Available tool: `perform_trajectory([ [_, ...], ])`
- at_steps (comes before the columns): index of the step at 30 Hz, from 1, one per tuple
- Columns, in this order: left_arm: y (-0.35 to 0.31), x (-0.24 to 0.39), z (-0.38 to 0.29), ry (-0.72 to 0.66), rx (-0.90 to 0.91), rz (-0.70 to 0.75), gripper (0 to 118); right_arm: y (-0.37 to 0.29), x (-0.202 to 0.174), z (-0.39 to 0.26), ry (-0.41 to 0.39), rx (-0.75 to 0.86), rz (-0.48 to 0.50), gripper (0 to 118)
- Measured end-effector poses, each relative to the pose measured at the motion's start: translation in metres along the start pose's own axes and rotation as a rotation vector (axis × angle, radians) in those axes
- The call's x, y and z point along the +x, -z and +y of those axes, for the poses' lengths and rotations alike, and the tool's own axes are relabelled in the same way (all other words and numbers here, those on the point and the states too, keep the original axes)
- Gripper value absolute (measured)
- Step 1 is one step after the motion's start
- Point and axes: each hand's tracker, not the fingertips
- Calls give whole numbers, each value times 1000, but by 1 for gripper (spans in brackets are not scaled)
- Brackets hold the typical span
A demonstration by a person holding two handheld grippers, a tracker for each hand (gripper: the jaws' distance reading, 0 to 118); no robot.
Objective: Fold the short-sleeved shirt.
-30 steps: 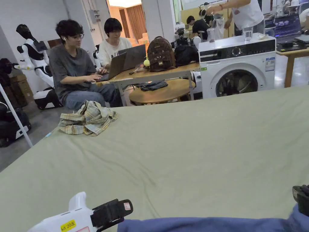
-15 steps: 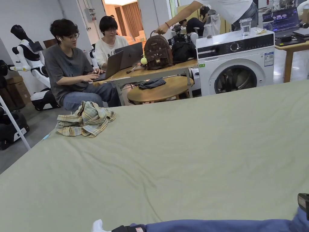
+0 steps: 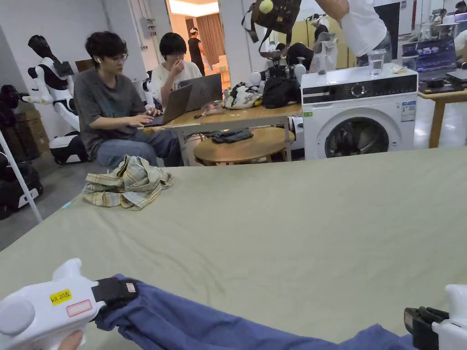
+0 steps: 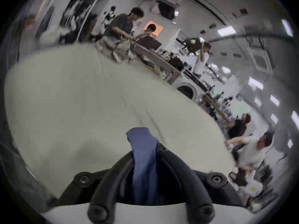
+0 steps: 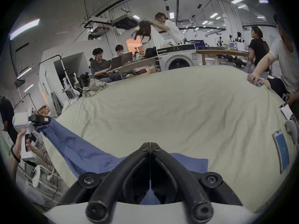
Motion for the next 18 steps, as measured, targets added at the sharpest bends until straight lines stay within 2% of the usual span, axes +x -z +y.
perform_trajectory([
  [3,12,55,-24,100,-14,-92,5,4,-7,0,-1,3,14,0],
  [6,55,117,-68,219,-166,-169,5,9,-17,0,-21,-13,31,0],
  [8,88,153,-106,306,-224,-199,5,10,-24,-1,-78,-8,-39,0],
  [10,113,176,-136,343,-278,-222,5,11,-26,-1,-96,-3,-88,0],
  [12,128,191,-152,362,-300,-286,9,11,-23,0,-81,-11,-85,0],
  [13,131,195,-156,350,-335,-377,9,8,-19,1,-54,-12,-79,0],
  [14,131,197,-158,332,-337,-461,23,5,-15,0,-25,-9,-65,0],
  [15,127,199,-156,320,-346,-513,54,2,-11,1,-19,-7,-63,0],
  [16,120,199,-150,316,-326,-523,64,1,-8,1,-21,-8,-64,0],
  [18,109,193,-137,320,-277,-512,60,-2,-4,-3,-33,-10,-77,0],
])
